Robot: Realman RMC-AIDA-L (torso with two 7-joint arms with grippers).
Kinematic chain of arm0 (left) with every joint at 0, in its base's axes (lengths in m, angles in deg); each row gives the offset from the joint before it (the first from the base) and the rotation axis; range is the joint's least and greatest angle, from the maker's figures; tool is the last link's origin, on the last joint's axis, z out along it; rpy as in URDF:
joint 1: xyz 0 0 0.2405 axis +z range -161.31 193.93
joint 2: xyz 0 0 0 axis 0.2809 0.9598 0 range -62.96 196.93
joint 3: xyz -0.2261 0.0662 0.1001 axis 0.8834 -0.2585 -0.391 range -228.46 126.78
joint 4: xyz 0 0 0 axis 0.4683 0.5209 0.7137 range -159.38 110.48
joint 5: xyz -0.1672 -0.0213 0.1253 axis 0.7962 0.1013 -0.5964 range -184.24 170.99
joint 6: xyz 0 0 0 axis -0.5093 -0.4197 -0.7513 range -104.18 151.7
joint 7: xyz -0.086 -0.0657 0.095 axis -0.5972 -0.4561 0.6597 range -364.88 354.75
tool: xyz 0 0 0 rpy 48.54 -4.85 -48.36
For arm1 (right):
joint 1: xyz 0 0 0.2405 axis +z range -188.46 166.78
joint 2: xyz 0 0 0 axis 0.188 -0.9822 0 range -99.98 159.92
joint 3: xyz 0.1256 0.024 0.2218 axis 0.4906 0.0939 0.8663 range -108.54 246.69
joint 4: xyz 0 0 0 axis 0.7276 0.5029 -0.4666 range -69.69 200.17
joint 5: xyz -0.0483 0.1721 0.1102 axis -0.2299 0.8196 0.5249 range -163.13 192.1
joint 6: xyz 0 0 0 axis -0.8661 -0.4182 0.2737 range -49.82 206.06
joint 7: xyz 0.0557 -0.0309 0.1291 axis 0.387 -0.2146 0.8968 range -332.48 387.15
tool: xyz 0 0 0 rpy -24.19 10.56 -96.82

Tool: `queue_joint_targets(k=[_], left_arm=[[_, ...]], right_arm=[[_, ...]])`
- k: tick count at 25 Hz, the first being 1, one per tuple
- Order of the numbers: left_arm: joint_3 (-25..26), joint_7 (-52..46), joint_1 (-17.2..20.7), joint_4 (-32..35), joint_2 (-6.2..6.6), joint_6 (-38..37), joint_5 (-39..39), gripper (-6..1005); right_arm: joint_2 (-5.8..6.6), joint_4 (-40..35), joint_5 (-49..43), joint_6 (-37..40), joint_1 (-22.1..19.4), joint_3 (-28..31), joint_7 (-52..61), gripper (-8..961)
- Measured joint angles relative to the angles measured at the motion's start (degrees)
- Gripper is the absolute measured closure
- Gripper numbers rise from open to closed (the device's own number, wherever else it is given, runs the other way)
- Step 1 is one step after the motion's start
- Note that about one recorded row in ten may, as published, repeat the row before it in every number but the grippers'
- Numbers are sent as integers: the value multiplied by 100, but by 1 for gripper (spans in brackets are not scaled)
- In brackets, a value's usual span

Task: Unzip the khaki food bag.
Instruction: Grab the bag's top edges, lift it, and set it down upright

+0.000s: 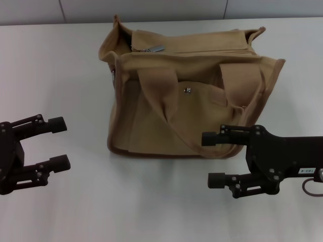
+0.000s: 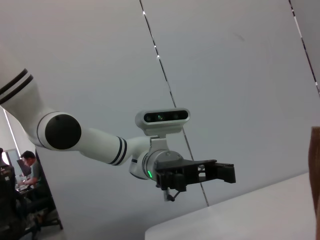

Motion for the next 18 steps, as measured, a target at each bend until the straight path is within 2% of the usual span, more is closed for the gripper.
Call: queue_joint_targets(k=[3, 8, 14, 17, 18], left_arm=[[-1, -1, 0, -6, -11, 6, -1, 224], [0, 12, 15, 22, -116, 60, -4, 224], [20, 15, -31, 57, -181, 241, 3, 229], [296, 18, -52, 105, -363, 626, 41, 231], [550, 51, -67, 203, -567, 959, 42, 238]], right_arm=[[-7, 43, 0, -75, 25, -2, -78, 121], [-4, 82, 0, -124, 60, -5, -151, 121], [-5, 69, 0, -169, 67, 51, -155, 121], [-3, 67, 0, -300, 51, 131, -156, 121], [0, 75, 5, -450, 39, 285, -145, 121]])
